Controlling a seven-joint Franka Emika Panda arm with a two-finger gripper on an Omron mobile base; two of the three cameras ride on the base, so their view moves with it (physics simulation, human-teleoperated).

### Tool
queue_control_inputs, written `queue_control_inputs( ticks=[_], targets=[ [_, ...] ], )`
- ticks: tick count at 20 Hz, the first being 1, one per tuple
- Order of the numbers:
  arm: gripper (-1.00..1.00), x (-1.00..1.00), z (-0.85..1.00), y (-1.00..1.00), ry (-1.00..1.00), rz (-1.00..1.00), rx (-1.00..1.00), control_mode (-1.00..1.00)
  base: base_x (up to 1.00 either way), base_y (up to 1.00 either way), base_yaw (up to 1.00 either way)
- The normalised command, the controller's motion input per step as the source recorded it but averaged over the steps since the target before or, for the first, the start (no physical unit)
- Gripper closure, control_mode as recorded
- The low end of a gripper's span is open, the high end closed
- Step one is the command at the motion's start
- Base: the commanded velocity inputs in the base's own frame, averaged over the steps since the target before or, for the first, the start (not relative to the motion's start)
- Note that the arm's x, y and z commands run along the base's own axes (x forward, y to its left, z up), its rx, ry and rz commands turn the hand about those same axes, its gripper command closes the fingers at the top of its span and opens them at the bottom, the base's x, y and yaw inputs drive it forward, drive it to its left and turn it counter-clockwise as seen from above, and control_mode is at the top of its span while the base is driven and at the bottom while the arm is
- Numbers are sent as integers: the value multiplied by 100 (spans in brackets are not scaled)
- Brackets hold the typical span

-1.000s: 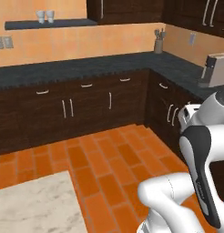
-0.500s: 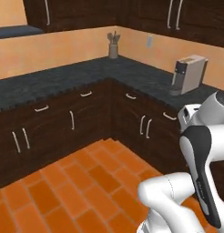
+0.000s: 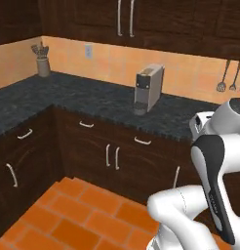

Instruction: Take the meat container that has the shrimp and place it on the second highest rack of the freezer. Then take the vegetable container that has the corns and place it on the highest rack of the freezer.

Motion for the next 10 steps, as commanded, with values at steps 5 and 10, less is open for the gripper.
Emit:
queue_control_inputs(
  ticks=[5, 10],
  targets=[
    [-100, 0, 0, 0, 0, 0, 0, 100, 86, 0, -66],
    [-100, 0, 0, 0, 0, 0, 0, 100, 46, 1, -81]
  ],
)
